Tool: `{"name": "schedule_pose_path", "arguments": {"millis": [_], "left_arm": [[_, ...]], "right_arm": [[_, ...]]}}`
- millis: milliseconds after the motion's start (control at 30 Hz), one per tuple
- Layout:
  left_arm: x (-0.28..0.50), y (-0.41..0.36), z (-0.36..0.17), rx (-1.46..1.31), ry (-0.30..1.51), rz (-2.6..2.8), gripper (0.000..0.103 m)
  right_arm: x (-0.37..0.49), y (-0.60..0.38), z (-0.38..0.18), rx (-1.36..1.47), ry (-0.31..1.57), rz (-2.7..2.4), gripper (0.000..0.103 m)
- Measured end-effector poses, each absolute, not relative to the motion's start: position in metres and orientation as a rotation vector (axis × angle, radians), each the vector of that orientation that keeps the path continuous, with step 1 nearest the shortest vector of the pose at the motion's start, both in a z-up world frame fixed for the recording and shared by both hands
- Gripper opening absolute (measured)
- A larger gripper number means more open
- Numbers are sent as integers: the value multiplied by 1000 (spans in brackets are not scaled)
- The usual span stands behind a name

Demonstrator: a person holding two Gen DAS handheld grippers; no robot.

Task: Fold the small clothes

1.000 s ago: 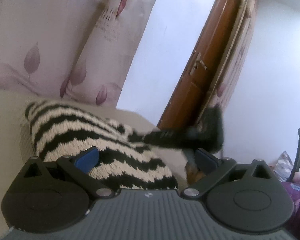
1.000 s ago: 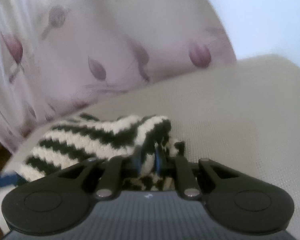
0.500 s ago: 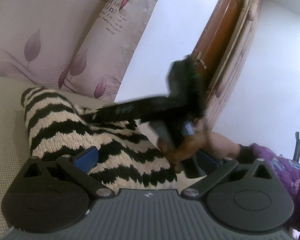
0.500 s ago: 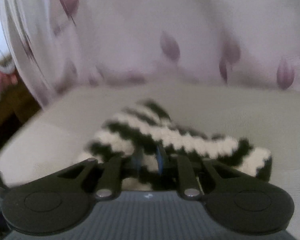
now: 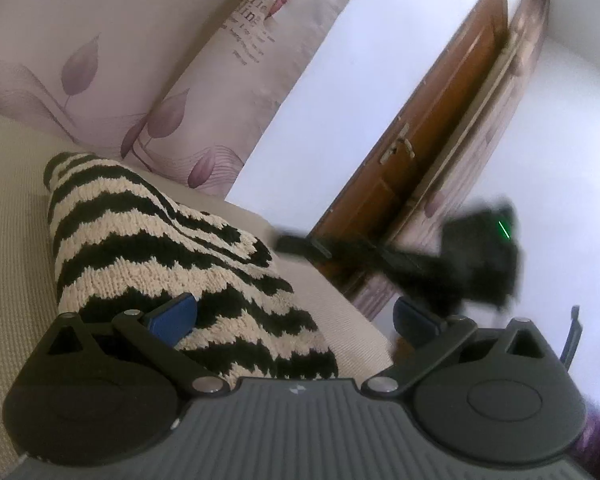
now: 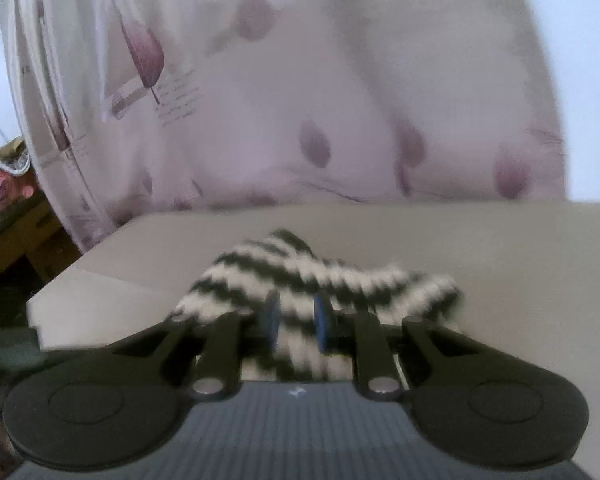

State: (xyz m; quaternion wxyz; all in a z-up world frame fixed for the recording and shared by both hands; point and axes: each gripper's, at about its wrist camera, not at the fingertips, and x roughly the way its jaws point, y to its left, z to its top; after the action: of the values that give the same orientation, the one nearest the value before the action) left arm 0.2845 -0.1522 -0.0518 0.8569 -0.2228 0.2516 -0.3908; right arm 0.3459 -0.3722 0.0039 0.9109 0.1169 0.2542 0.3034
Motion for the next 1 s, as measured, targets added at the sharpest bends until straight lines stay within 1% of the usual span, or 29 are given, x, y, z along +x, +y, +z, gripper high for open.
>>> {"name": "schedule_pose_path", "arguments": {"millis": [67,200,267,333,400,467,533,567,667,700,733,800,867,1000], "left_arm": [[284,-151,-52,-475,527,-822,103],[282,-153,-53,-474,512,-815,103],[279,-152,-54,-475,508,-804,103],[277,-153,-52,-474,507,-789,103],[274,-152,-49,-473,507,-774,103],[271,-149,-44,-473,506,-762,103],[267,-146,-39,-462,501,-750,103],[265,-145,-37,-455,495,-746,103],[261,-143,-36,-439,500,-740,103],[261,-144,-38,-433,510,-741,103],[260,-145,-40,-422,511,-735,103],[258,-146,-42,-402,497,-725,103],[256,-147,-43,-389,495,-730,103],[260,-151,-42,-373,504,-735,103]], "right_arm": [[316,-388,-3,293,524,611,18],[278,-395,-20,298,552,566,28],[275,-391,-29,302,584,571,31],[281,-383,-37,311,604,579,36],[287,-374,-41,307,617,600,36],[286,-363,-40,235,621,572,19],[280,-360,-35,174,604,529,12],[276,-362,-31,143,584,499,10],[269,-379,-22,116,550,448,10],[269,-383,-24,108,558,433,9],[268,-382,-29,74,575,415,4],[273,-382,-47,46,637,377,3],[271,-393,-54,155,618,388,3],[258,-411,-34,299,487,378,5]]}}
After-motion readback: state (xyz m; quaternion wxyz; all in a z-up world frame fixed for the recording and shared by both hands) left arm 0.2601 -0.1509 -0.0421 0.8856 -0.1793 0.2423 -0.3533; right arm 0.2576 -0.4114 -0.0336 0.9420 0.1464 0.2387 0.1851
